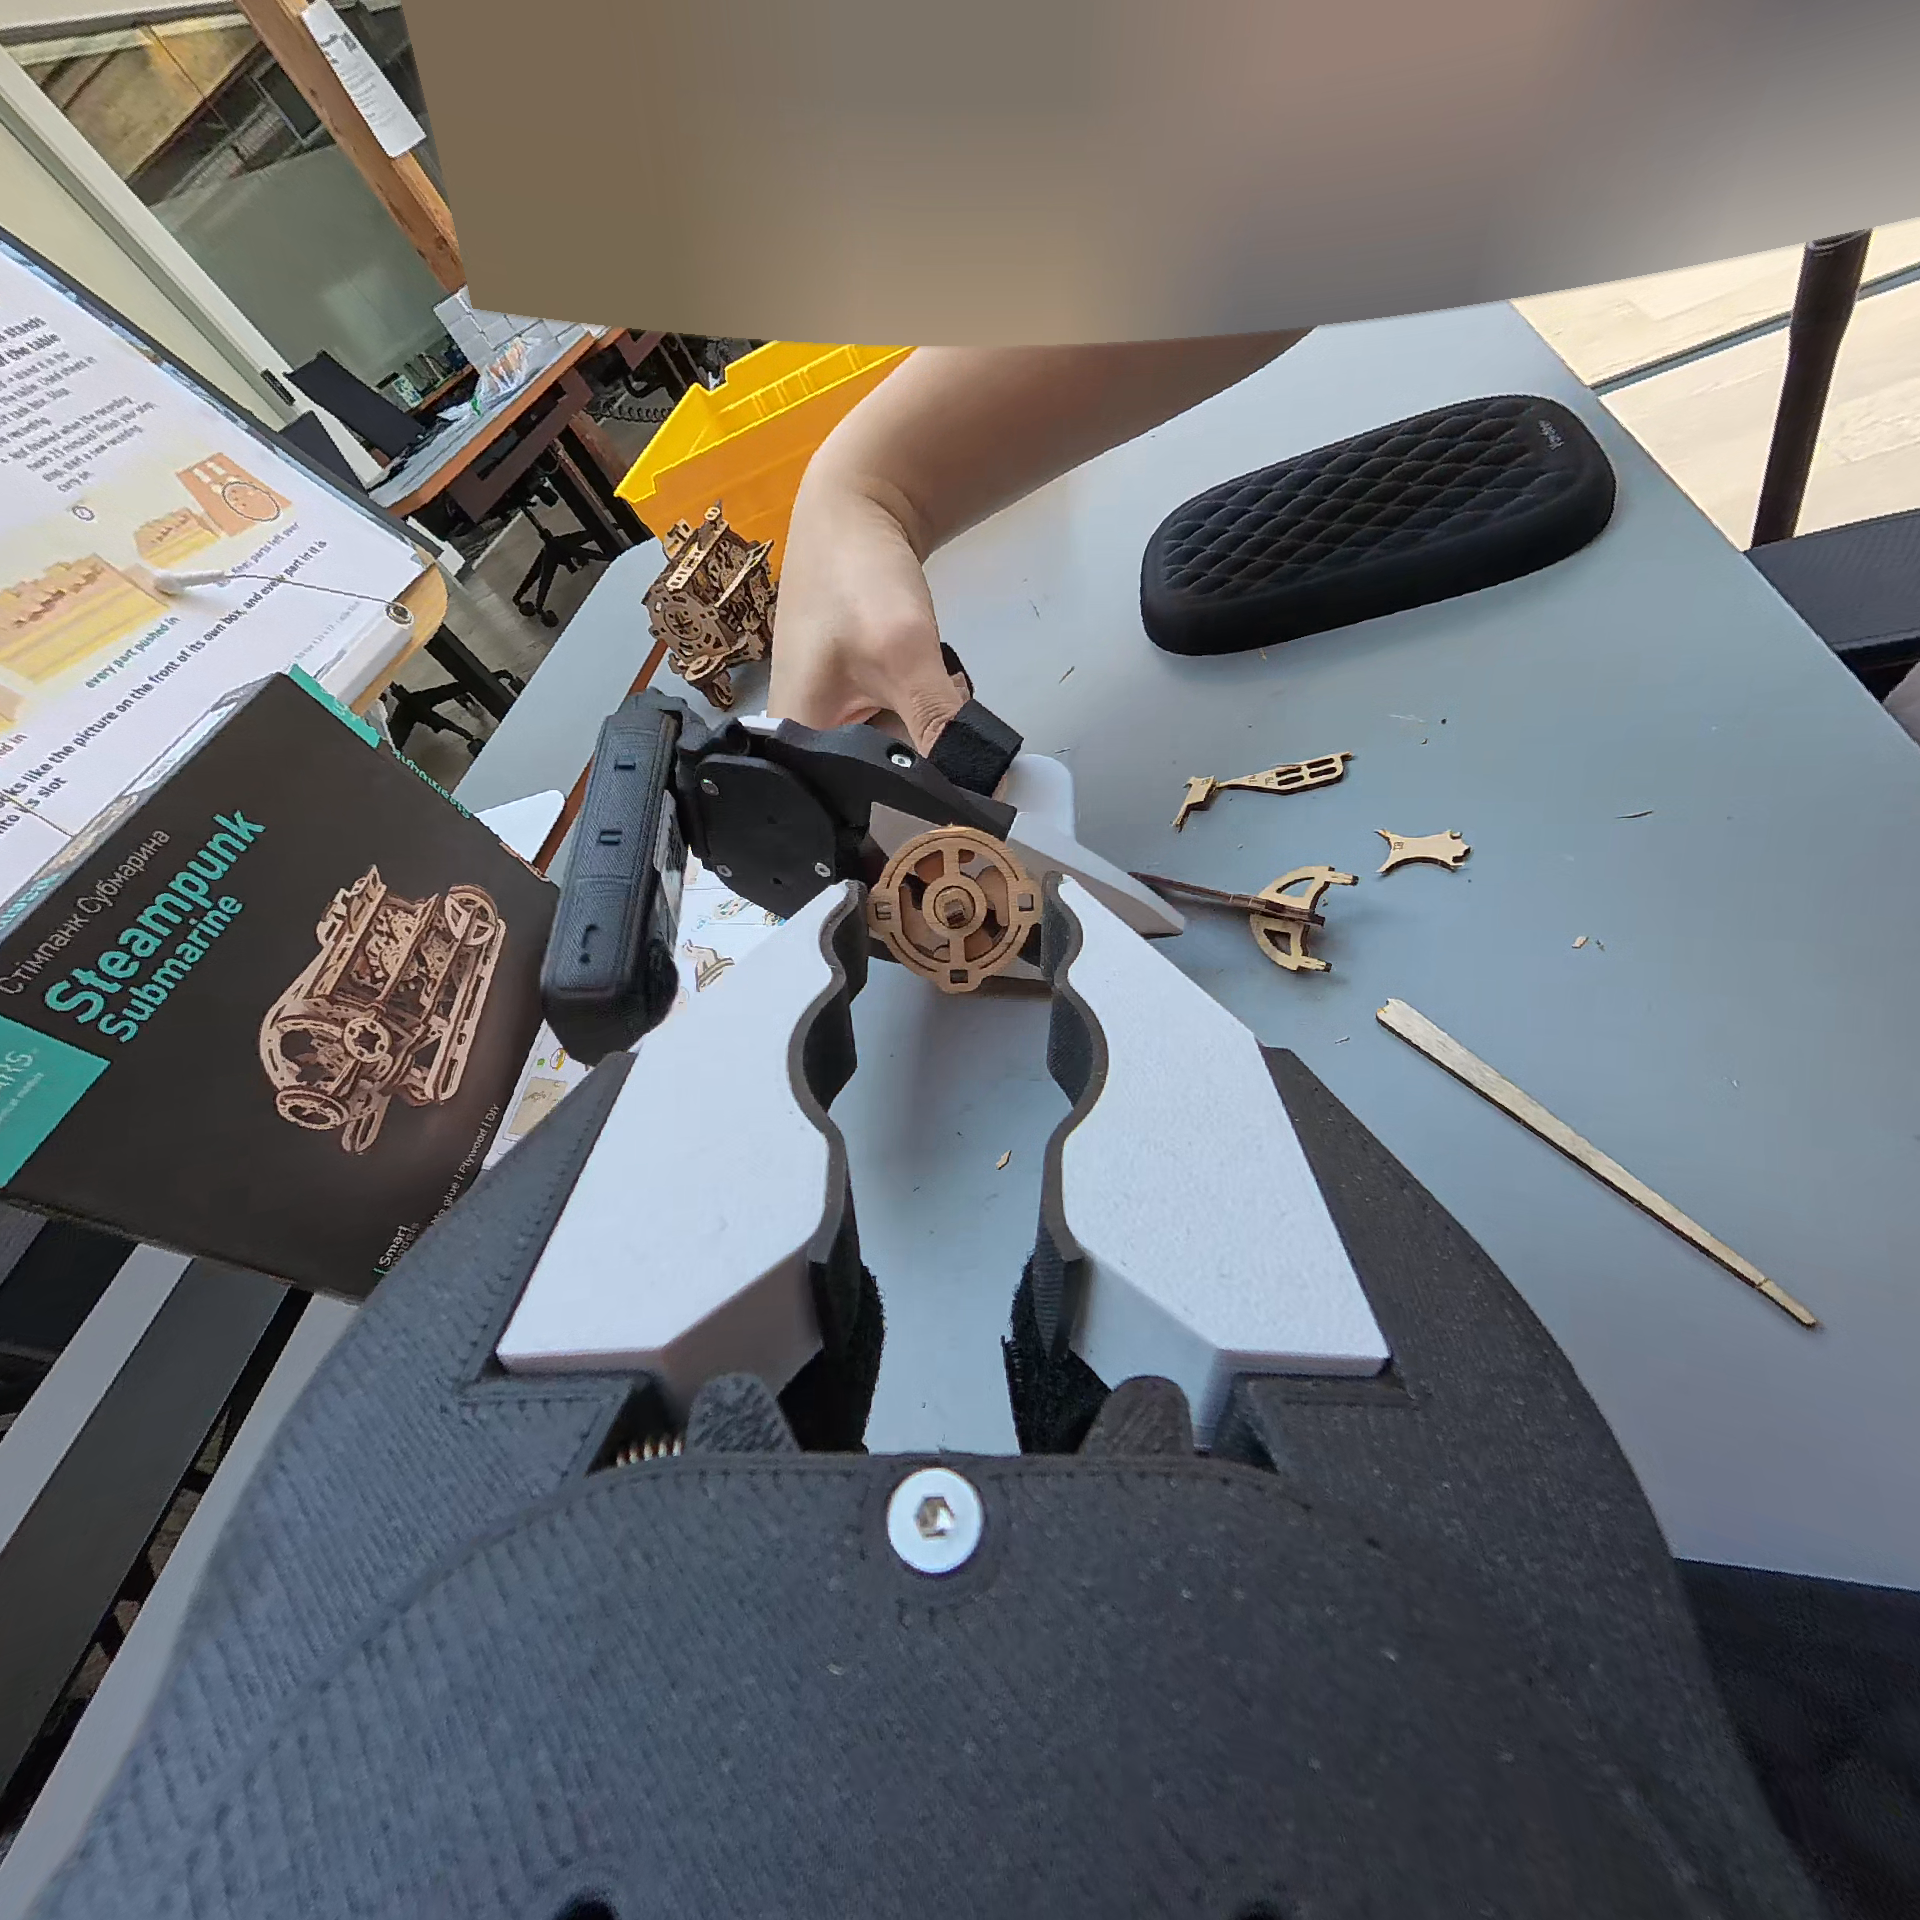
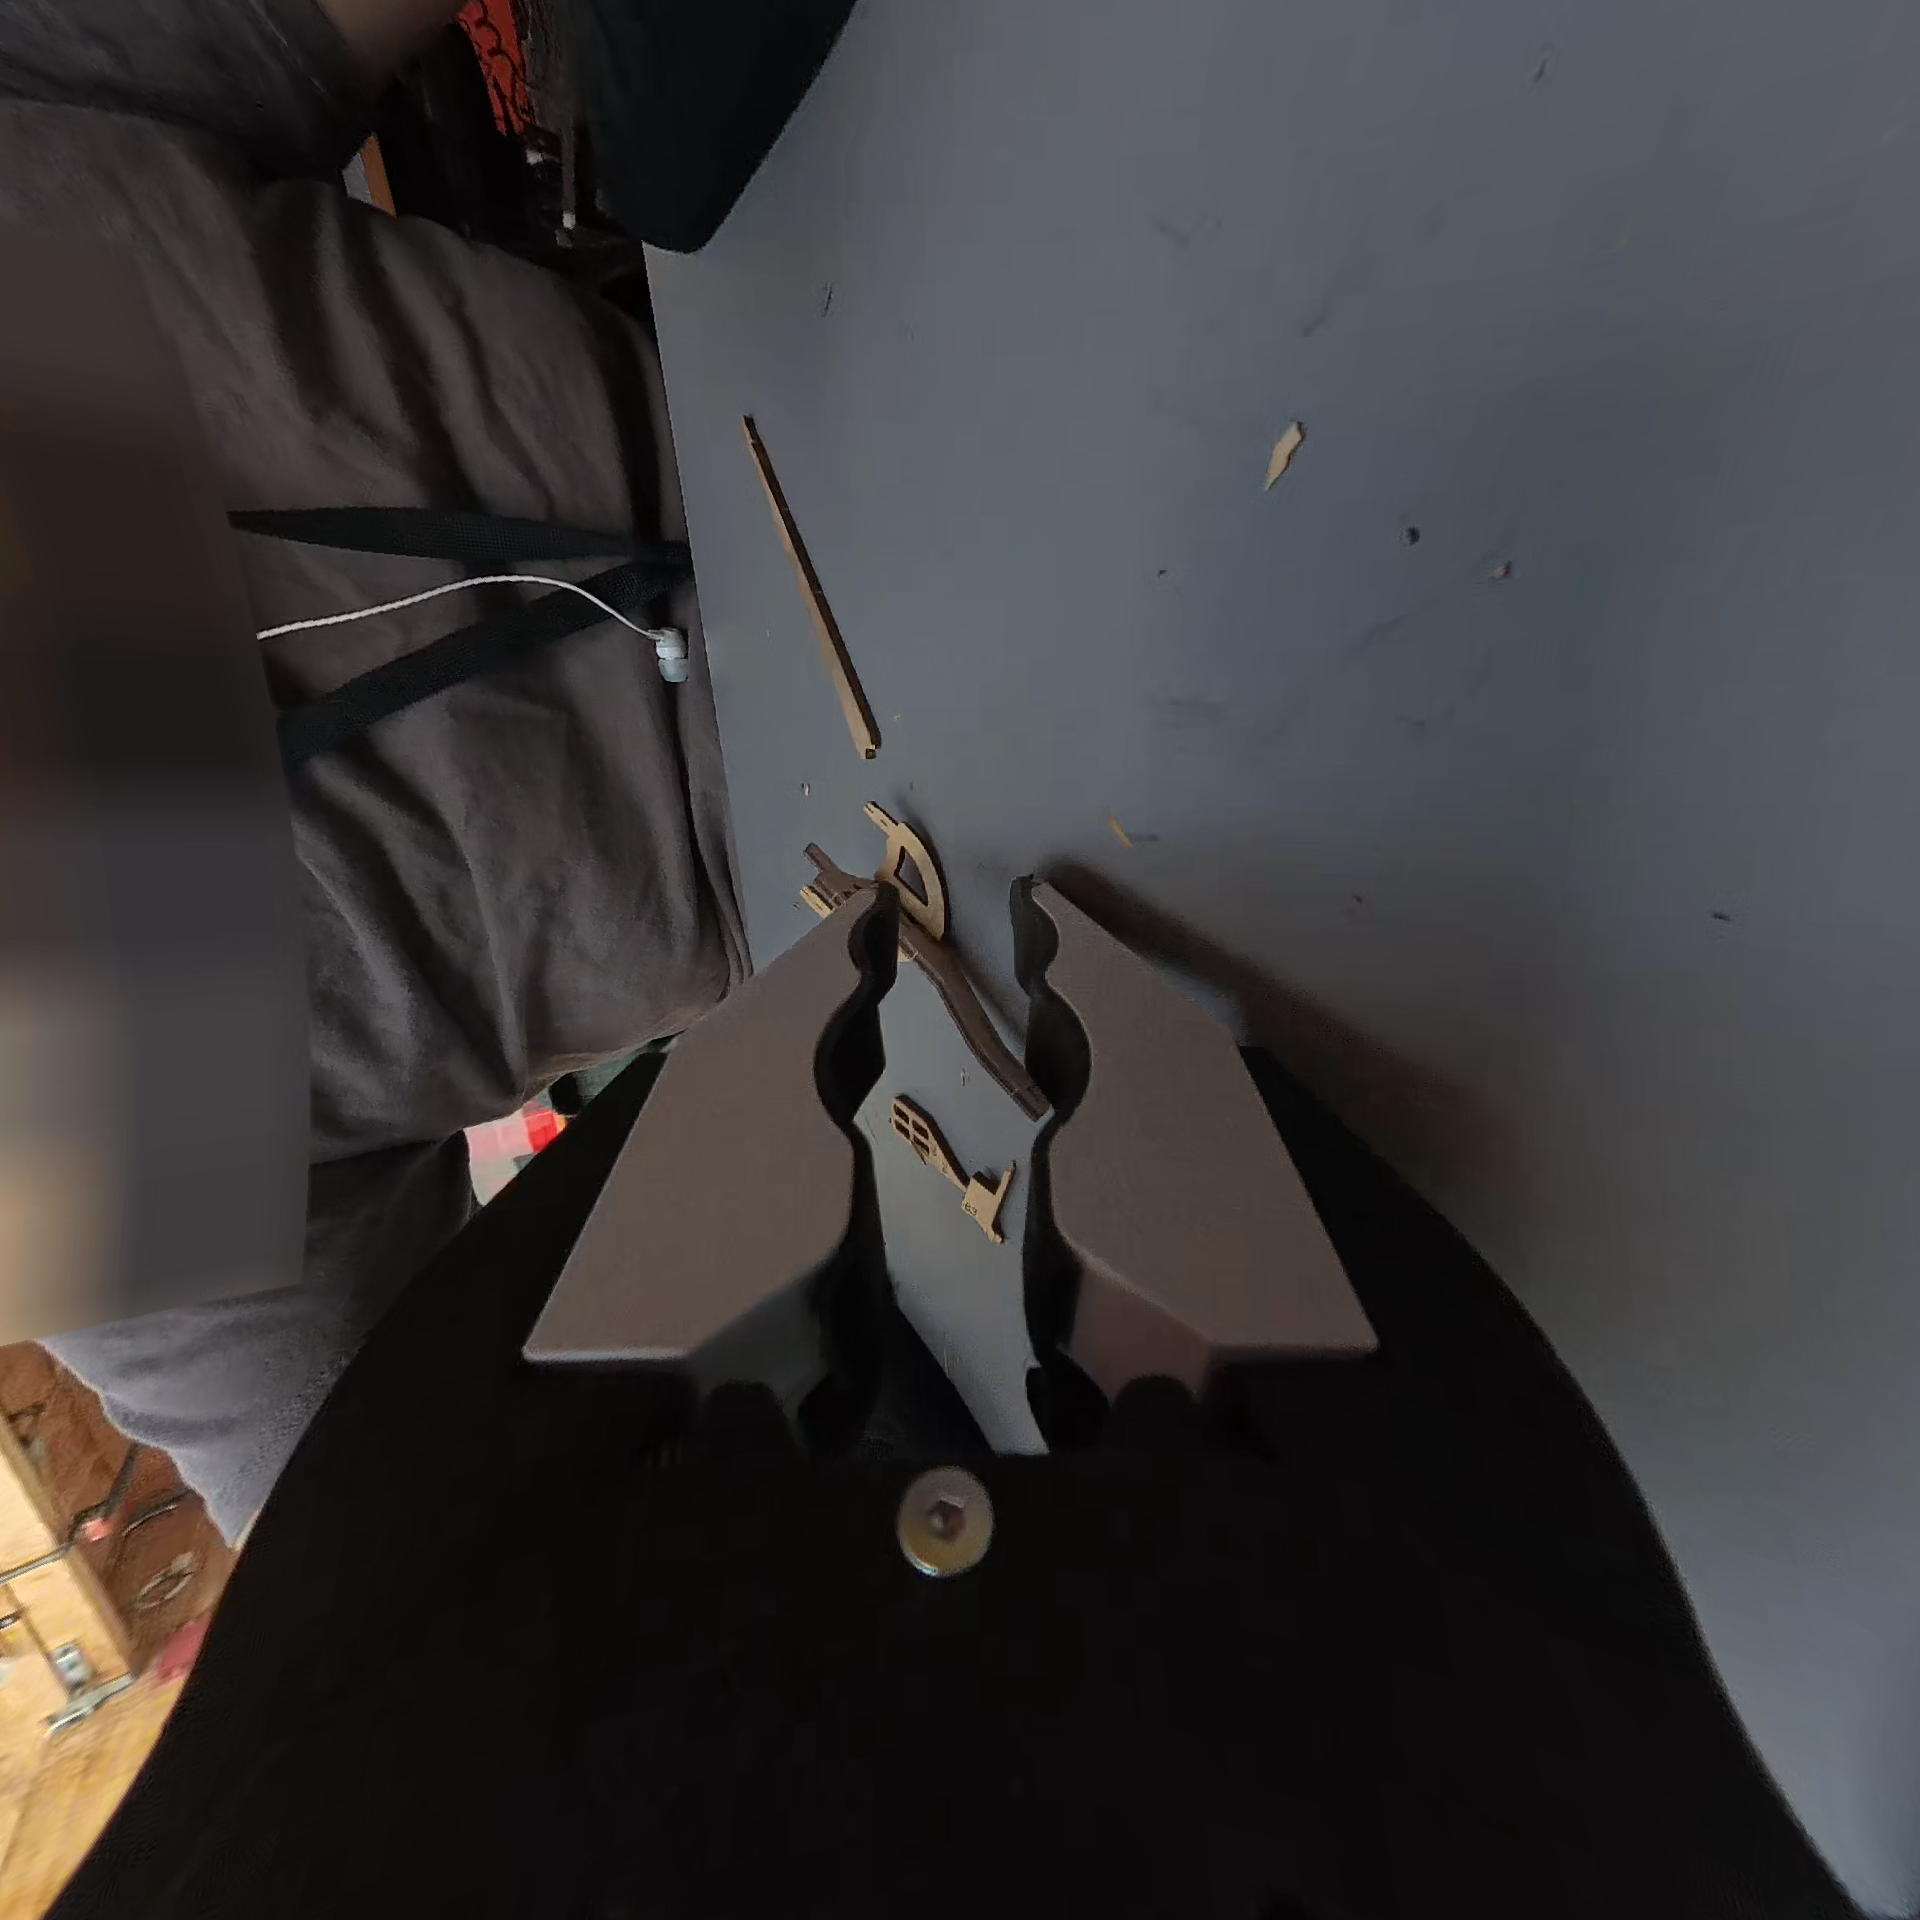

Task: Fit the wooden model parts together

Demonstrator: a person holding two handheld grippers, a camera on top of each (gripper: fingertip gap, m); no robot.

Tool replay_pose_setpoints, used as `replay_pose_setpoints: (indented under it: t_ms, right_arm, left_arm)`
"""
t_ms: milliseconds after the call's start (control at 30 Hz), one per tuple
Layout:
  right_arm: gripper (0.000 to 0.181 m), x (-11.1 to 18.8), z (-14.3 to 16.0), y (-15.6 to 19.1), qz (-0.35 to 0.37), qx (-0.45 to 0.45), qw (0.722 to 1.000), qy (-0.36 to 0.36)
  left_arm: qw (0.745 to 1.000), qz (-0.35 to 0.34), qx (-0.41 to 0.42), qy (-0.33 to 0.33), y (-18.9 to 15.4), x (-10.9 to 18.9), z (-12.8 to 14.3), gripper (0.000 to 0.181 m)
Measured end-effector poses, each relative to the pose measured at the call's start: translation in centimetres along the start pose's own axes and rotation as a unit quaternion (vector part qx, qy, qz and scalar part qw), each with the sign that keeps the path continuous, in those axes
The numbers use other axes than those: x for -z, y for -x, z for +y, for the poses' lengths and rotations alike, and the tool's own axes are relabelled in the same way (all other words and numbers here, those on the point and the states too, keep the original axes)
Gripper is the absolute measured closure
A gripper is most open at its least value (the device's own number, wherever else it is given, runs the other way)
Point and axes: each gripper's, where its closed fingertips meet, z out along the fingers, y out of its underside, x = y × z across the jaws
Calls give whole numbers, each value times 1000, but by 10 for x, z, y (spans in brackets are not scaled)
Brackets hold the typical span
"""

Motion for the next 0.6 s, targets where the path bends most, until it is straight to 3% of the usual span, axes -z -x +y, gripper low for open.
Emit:
replay_pose_setpoints:
  t_ms: [100, 167, 233, 300, 367, 400, 500, 600]
  right_arm:
    - [160, 13, -16, 9, 32, 90, 992, -82]
    - [154, 22, -23, 22, 92, 191, 966, -151]
    - [148, 30, -18, 31, 203, 293, 911, -208]
    - [144, 34, -7, 43, 320, 376, 830, -259]
    - [147, 23, 9, 51, 417, 413, 763, -271]
    - [151, 11, 18, 52, 446, 422, 746, -258]
    - [151, -16, 32, 40, 525, 411, 714, -216]
    - [153, -19, 31, 34, 565, 414, 684, -204]
  left_arm:
    - [1000, -3, -1, -1, 1, 1, -1, 150]
    - [1000, -5, -2, -4, 2, 3, -3, 150]
    - [1000, -7, -2, -7, 3, 3, -4, 150]
    - [1000, -9, -2, -9, 3, 4, -5, 150]
    - [1000, -9, -1, -10, 4, 4, -5, 150]
    - [1000, -9, -1, -11, 4, 3, -6, 150]
    - [1000, -8, -1, -11, 3, 2, -6, 150]
    - [1000, -7, 1, -11, 3, 2, -5, 150]
